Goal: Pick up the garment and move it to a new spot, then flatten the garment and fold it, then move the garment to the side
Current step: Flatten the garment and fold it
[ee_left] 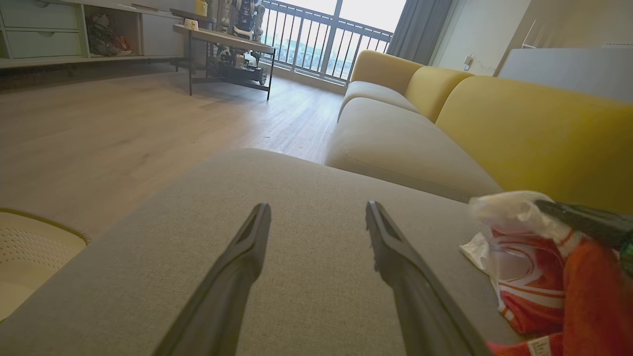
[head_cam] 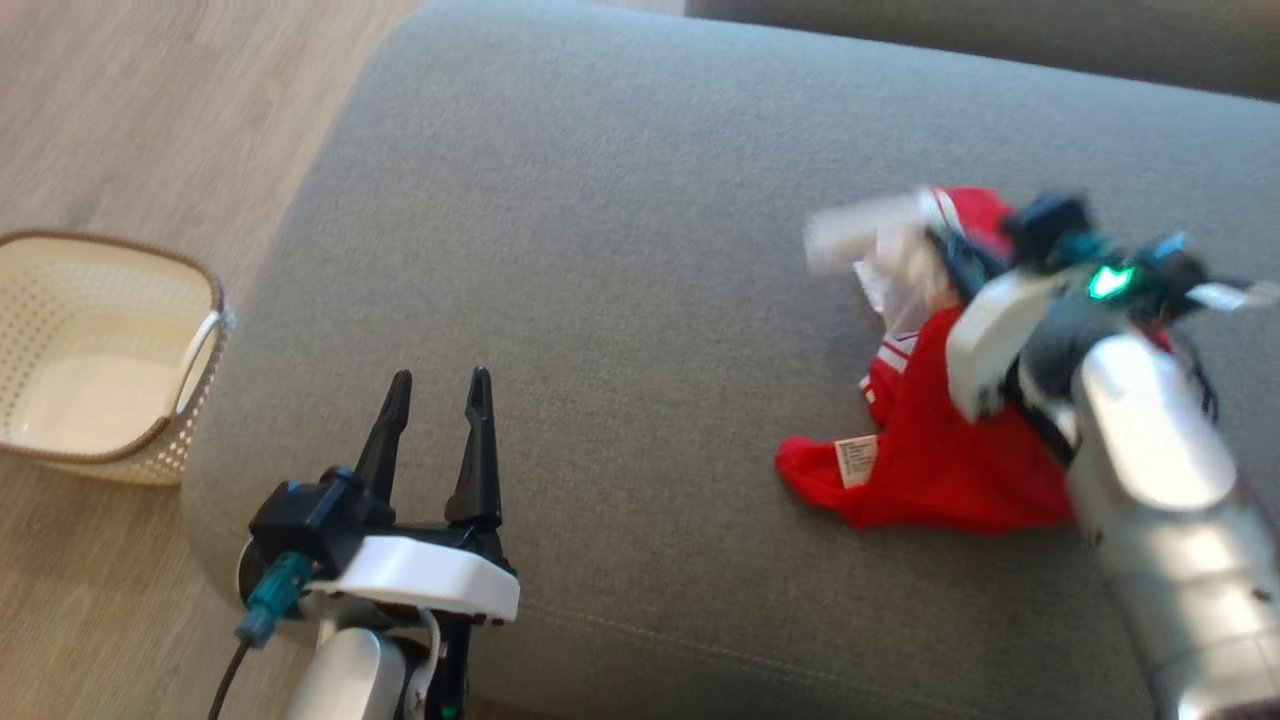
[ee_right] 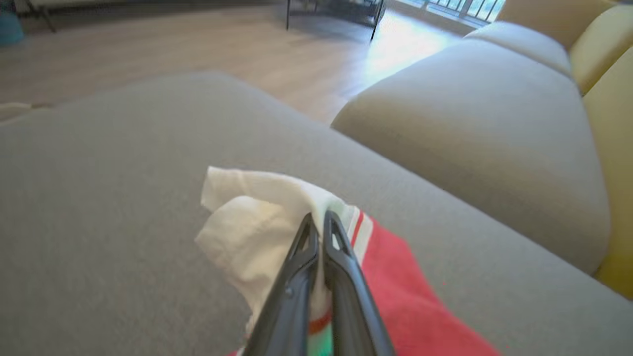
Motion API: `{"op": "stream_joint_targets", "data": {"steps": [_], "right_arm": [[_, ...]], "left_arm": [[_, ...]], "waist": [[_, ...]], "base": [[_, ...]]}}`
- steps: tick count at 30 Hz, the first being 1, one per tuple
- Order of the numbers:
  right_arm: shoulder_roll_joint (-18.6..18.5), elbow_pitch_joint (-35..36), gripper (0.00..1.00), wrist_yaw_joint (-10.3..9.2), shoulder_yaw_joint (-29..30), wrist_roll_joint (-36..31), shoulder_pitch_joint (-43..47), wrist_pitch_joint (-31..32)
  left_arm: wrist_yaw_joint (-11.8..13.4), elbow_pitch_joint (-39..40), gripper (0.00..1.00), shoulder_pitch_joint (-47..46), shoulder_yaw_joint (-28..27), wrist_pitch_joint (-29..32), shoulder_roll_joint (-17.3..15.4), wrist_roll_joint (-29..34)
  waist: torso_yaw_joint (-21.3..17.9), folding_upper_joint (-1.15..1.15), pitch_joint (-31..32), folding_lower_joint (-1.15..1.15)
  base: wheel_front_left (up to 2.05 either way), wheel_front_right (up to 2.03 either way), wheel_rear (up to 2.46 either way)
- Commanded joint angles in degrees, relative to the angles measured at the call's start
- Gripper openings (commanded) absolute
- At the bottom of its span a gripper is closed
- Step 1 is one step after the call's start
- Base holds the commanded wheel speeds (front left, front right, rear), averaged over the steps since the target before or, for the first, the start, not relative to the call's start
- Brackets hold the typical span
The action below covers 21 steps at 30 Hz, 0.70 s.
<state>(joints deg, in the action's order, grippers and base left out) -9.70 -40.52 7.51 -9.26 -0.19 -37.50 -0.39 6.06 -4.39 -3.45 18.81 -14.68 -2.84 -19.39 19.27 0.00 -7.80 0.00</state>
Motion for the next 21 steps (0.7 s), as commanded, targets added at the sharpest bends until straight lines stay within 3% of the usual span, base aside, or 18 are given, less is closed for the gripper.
{"op": "stream_joint_targets", "data": {"steps": [1,9,17,21], "right_arm": [[1.14,3.09,0.0,-0.02,1.24,1.03,-4.07,-1.89],[0.5,6.92,0.0,-0.02,10.67,2.28,-12.12,-6.27],[-3.9,6.93,0.0,-0.02,20.15,-1.74,-22.11,-8.23],[-3.71,7.45,0.0,-0.02,21.69,-4.37,-26.48,-9.76]], "left_arm": [[0.01,1.34,1.0,-1.41,-2.26,-0.31,-0.04,-0.13],[-0.39,1.4,1.0,-0.1,-3.7,-0.31,-0.04,-0.33],[-0.56,1.43,1.0,1.09,-2.32,-0.31,-0.04,-0.78],[-0.66,1.53,1.0,1.37,-2.69,-0.31,-0.04,-0.81]], "waist": [[-1.16,0.0,1.52,0.0],[-3.2,0.0,4.5,0.0],[-2.85,0.0,5.89,0.0],[-2.4,0.0,6.28,0.0]], "base": [[0.0,0.0,0.0],[0.0,0.0,0.0],[0.0,0.0,0.0],[0.0,0.0,0.0]]}}
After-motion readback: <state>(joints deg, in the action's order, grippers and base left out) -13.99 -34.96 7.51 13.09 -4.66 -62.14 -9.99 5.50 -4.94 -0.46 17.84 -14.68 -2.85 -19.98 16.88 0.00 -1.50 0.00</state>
